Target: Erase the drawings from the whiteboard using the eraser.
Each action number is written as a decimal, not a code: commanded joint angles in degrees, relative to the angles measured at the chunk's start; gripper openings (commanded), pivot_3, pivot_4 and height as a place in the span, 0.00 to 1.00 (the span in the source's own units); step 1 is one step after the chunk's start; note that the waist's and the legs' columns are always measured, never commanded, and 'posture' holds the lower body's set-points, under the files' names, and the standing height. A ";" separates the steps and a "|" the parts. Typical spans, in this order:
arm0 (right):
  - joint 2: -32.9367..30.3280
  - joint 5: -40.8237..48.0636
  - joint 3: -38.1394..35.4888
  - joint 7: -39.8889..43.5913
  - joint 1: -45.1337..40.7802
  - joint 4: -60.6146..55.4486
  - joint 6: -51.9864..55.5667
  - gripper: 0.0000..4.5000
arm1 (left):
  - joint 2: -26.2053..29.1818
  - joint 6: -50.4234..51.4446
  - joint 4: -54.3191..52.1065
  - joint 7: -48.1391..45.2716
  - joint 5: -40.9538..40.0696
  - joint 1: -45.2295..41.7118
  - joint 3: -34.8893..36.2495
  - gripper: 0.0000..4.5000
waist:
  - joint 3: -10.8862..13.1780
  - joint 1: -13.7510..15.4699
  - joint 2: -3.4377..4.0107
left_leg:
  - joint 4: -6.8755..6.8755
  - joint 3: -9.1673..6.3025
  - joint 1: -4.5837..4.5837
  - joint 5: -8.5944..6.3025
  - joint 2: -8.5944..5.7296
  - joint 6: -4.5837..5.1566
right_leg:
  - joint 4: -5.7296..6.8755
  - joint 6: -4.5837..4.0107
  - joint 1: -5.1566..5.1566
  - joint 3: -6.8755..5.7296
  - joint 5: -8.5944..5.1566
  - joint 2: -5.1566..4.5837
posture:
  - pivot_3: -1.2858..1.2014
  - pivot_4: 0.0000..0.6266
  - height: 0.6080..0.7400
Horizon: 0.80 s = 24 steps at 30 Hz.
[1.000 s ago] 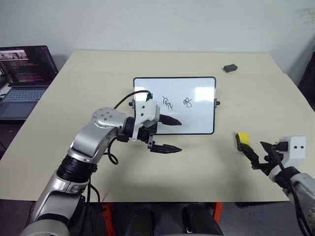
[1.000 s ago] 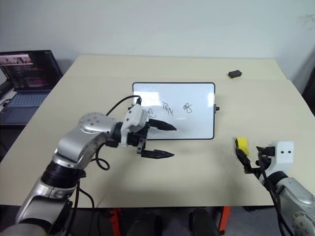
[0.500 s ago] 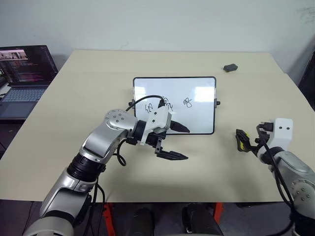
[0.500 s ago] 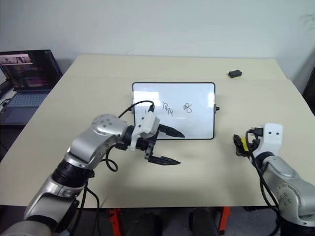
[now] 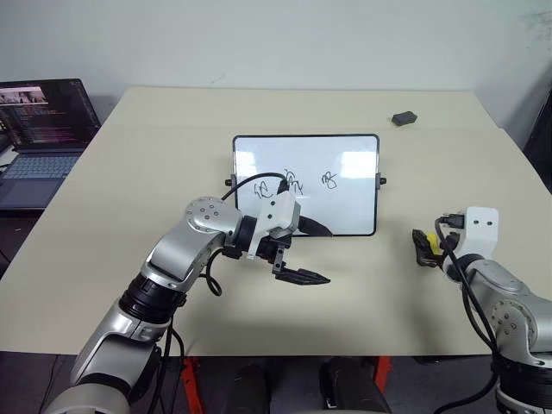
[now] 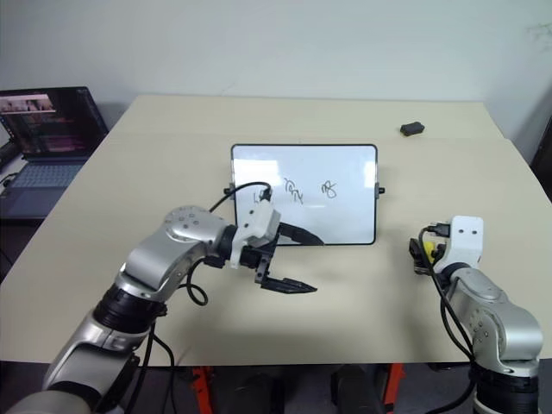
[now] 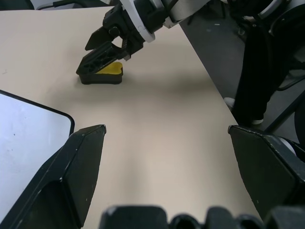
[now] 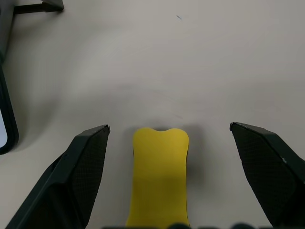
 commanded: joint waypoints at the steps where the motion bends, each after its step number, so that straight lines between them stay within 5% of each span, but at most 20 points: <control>1: 0.22 -1.64 0.15 1.20 -0.83 0.51 -1.28 0.98 | 0.23 -0.16 -2.16 0.34 -0.17 -0.30 1.28 1.00 | 0.00 0.00 0.00 | 0.00 0.00 0.00 0.00 0.00 0.00 | 0.00 0.00 0.00 0.00 0.00 0.00 | 0.52 0.24 1.00; 12: 0.79 -3.78 0.20 4.16 -2.06 2.57 -1.07 0.98 | 0.39 0.45 -3.15 1.09 -0.42 0.22 1.31 1.00 | 0.00 -0.01 0.00 | 0.00 0.00 0.01 0.00 0.00 0.00 | 0.01 -0.01 0.00 0.00 0.01 0.00 | 0.52 0.24 1.00; 15: 0.80 -4.35 0.36 4.80 -2.40 3.13 -0.88 0.86 | 0.40 0.57 -3.23 1.15 -0.39 0.18 1.30 1.00 | 0.00 -0.02 0.00 | 0.00 0.01 0.01 0.00 0.00 0.00 | 0.01 -0.02 0.00 0.01 0.01 0.00 | 0.52 0.24 1.00; 22: 1.07 -5.14 1.21 6.12 -2.21 3.63 0.25 0.30 | 0.60 1.26 -3.79 1.52 -0.48 0.29 1.53 1.00 | 0.00 -0.02 0.00 | 0.00 0.00 0.02 0.00 0.01 0.00 | 0.01 -0.04 0.00 0.00 0.02 0.00 | 0.52 0.24 1.00; 24: 1.25 -5.51 1.23 6.36 -2.23 3.36 0.03 0.30 | 0.69 1.41 -3.87 1.63 -0.51 0.33 1.61 1.00 | 0.00 -0.01 0.00 | 0.01 0.00 0.02 0.00 0.00 0.00 | 0.02 -0.04 0.00 0.01 0.02 0.00 | 0.52 0.24 1.00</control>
